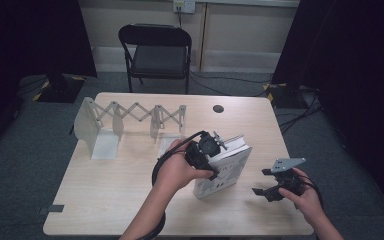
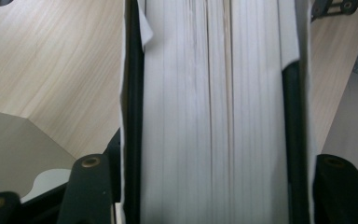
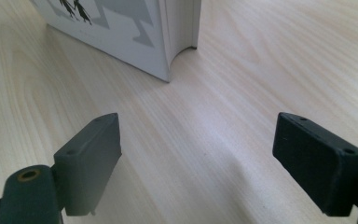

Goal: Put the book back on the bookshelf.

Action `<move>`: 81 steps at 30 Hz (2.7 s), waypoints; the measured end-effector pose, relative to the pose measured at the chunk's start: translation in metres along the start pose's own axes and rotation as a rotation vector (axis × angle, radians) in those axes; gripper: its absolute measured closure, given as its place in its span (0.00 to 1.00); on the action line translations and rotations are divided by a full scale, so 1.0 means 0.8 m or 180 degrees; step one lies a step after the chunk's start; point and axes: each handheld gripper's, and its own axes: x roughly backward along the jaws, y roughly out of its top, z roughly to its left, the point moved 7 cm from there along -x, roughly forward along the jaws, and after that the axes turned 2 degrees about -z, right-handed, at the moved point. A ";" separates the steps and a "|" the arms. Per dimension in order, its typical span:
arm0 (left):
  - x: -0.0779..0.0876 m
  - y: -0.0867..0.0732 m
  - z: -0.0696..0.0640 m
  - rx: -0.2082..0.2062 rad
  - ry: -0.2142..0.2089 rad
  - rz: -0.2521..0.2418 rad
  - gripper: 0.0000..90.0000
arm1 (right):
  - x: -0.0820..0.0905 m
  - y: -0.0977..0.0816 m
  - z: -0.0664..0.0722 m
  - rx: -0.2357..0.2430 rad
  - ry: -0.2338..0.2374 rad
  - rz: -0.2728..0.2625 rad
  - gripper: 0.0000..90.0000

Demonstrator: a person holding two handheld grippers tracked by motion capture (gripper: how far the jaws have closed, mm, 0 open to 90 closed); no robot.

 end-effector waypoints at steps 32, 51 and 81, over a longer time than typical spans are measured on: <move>-0.028 0.043 0.000 -0.0143 -0.0010 0.0004 0.46 | -0.040 -0.033 0.009 -0.0109 -0.0210 -0.0123 0.15; -0.035 0.043 -0.003 -0.0037 -0.0043 0.0032 0.40 | -0.041 -0.034 0.009 -0.0123 -0.0250 -0.0223 0.15; -0.030 0.042 -0.012 -0.0039 0.0004 -0.0134 0.55 | -0.042 -0.034 0.008 -0.0123 -0.0251 -0.0229 0.15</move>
